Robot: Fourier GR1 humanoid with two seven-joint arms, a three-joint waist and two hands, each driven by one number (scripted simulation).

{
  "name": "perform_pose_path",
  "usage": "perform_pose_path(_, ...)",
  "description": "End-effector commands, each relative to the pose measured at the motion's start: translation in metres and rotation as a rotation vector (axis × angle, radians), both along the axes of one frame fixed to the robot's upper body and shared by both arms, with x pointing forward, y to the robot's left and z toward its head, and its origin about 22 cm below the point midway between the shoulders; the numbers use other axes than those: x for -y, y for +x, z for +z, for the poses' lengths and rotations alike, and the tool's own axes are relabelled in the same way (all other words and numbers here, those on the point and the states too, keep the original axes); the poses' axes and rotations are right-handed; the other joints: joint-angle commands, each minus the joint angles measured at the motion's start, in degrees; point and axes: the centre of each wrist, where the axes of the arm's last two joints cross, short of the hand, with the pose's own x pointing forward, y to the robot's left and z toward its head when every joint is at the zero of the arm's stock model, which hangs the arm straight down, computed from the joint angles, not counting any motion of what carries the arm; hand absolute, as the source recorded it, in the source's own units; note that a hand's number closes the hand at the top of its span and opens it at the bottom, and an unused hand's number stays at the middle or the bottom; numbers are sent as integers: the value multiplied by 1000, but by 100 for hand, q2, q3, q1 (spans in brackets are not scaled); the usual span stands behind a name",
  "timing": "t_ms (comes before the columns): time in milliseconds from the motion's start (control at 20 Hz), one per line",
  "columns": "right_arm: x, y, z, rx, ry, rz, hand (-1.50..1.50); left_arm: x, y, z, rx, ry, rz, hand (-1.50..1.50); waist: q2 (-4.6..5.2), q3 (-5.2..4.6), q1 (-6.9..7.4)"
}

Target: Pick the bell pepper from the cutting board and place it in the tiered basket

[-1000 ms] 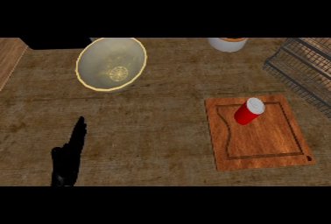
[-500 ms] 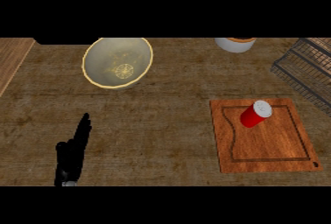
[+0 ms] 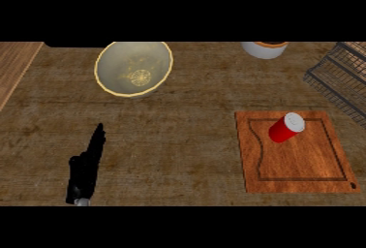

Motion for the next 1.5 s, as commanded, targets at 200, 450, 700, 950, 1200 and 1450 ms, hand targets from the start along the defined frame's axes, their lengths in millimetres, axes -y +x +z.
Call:
perform_pose_path(200,12,55,-31,-64,-18,63,150,3,-10,-8,-31,-21,-22,0,23,-8,49)
perform_pose_path(450,6,90,-64,-101,-14,77,150,0,0,-7,-38,-11,-15,0,37,-7,71)
perform_pose_path(700,6,109,-85,-116,15,63,150,-6,11,-4,-50,-16,-14,0,22,-7,0)
perform_pose_path(950,15,117,-133,-78,76,45,150,-3,-6,-12,-15,-5,-12,0,48,1,75)
perform_pose_path(1200,20,119,-141,54,376,68,-150,7,7,-6,-35,-11,2,0,46,6,1)
perform_pose_path(1450,12,130,-139,222,468,108,-150,20,-14,-13,-23,-10,-17,0,42,5,67)
